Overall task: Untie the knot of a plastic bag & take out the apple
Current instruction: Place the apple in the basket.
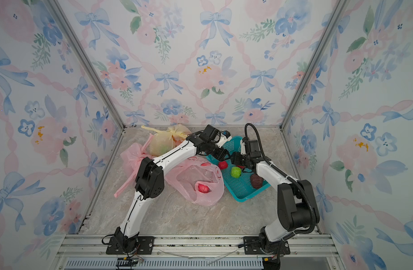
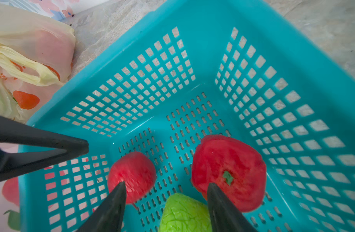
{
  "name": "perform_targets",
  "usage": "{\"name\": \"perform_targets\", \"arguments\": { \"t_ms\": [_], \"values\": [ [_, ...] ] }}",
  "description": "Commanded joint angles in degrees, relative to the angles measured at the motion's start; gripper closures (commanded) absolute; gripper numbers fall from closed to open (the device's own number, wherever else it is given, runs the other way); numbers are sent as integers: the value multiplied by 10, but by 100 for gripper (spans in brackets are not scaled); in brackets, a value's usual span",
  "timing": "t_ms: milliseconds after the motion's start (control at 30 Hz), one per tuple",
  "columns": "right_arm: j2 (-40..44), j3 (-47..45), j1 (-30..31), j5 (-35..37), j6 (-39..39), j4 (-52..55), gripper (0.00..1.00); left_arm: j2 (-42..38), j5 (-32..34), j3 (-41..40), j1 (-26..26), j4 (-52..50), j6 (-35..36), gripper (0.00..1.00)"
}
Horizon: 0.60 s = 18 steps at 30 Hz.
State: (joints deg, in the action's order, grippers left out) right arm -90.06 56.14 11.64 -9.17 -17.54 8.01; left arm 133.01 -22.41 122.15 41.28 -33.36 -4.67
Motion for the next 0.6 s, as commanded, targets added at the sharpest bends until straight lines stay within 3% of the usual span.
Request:
{"name": "perform_targets", "arguments": {
  "t_ms": [0, 167, 367, 500, 567],
  "values": [
    [7, 9, 1, 6, 3, 3, 35, -30, -7, -6, 3, 1, 6, 38],
    [57, 1, 4, 10, 24, 25, 35, -61, 11, -23, -2, 1, -3, 42],
    [194, -20, 24, -42, 84, 80, 35, -202, 136, -91, -13, 3, -1, 42],
    [271, 26, 111, -68, 149, 169, 37, -309, 186, -171, -28, 5, -34, 42],
    [280, 59, 174, -86, 150, 212, 48, -376, 170, -249, -39, 6, -58, 42]
  ]
}}
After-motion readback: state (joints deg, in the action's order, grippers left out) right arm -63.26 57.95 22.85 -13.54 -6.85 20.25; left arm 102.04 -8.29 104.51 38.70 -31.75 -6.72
